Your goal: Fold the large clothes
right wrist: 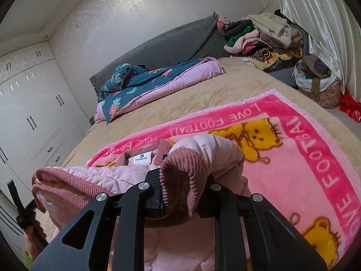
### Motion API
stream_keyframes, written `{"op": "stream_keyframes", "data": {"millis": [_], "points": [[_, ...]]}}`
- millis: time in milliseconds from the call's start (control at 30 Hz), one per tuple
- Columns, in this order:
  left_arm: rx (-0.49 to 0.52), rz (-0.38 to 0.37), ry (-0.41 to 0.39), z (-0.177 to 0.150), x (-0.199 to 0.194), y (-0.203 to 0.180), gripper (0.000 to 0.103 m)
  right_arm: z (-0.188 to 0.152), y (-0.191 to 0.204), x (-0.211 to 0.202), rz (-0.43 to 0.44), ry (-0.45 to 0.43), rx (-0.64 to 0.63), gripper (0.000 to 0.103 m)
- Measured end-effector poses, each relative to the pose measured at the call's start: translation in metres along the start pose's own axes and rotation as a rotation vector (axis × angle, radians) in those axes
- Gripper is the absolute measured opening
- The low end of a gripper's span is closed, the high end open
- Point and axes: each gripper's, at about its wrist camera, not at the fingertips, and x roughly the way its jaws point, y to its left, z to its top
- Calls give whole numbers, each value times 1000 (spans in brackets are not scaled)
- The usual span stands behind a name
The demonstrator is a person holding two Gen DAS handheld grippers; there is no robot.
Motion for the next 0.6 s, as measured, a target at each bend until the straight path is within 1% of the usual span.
{"op": "stream_keyframes", "data": {"millis": [133, 267, 400, 433, 467, 500, 600], "points": [[11, -1, 13, -2, 6, 1, 14, 2, -5, 4, 32, 9, 51, 23], [17, -7, 19, -2, 8, 3, 14, 3, -3, 6, 50, 8, 65, 29], [21, -10, 21, -1, 9, 2, 14, 2, -3, 5, 103, -4, 95, 50], [24, -12, 21, -2, 9, 1, 14, 2, -3, 4, 109, -8, 99, 53], [23, -15, 20, -2, 9, 2, 14, 1, -3, 2, 114, -16, 101, 62], [34, -18, 17, -2, 9, 1, 14, -1, -1, 0, 113, -25, 95, 69], [50, -21, 12, -3, 7, -2, 14, -7, 6, -7, 93, -43, 57, 78]]}}
